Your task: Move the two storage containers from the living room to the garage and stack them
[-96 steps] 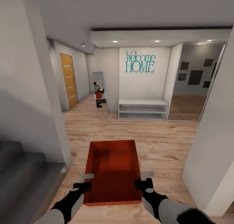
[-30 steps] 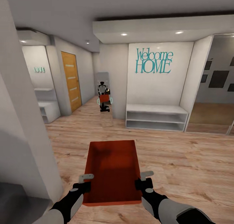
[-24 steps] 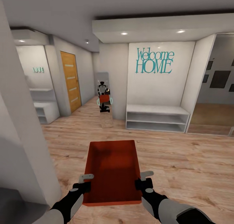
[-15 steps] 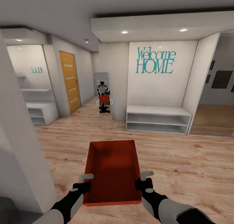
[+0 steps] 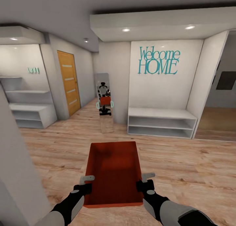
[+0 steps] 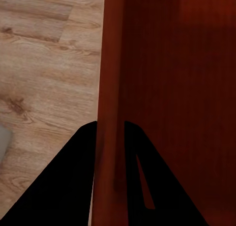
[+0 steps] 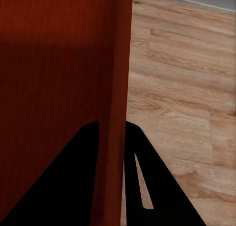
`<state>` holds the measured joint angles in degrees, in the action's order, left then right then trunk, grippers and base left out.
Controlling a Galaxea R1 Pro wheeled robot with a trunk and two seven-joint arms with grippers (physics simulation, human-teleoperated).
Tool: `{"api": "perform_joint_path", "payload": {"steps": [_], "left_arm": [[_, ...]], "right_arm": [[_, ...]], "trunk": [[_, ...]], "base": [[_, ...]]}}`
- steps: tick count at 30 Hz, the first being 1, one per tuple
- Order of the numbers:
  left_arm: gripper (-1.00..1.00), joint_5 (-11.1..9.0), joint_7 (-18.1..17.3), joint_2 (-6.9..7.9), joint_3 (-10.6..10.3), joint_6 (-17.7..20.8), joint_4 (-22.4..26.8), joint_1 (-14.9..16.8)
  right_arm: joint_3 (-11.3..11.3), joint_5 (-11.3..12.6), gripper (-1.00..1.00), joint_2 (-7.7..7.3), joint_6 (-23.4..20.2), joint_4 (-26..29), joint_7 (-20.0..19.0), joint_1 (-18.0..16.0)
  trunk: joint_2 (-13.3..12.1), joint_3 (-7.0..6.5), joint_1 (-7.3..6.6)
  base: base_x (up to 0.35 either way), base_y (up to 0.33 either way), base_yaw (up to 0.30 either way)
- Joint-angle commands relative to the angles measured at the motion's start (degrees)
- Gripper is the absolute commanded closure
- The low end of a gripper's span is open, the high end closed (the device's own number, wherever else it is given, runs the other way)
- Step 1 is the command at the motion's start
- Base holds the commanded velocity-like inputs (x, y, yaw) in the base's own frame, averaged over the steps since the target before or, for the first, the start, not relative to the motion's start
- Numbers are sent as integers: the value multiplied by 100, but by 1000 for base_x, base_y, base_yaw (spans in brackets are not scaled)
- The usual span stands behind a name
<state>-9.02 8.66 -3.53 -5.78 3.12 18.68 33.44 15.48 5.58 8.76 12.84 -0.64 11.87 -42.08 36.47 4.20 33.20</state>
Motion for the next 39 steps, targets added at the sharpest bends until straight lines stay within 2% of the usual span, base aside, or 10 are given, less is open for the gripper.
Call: {"api": "perform_joint_path", "payload": {"steps": [1,39], "left_arm": [[100,58,83,22,60,-110,30,5],[100,58,83,27,55,-110,30,5]], "right_arm": [[-239,-1,100,3,0,-13,-35,-2],[-239,3,100,12,-3,-15,-36,-3]], "trunk": [[9,10,5],[9,10,5]], "base": [[323,0,0],[323,0,0]]}}
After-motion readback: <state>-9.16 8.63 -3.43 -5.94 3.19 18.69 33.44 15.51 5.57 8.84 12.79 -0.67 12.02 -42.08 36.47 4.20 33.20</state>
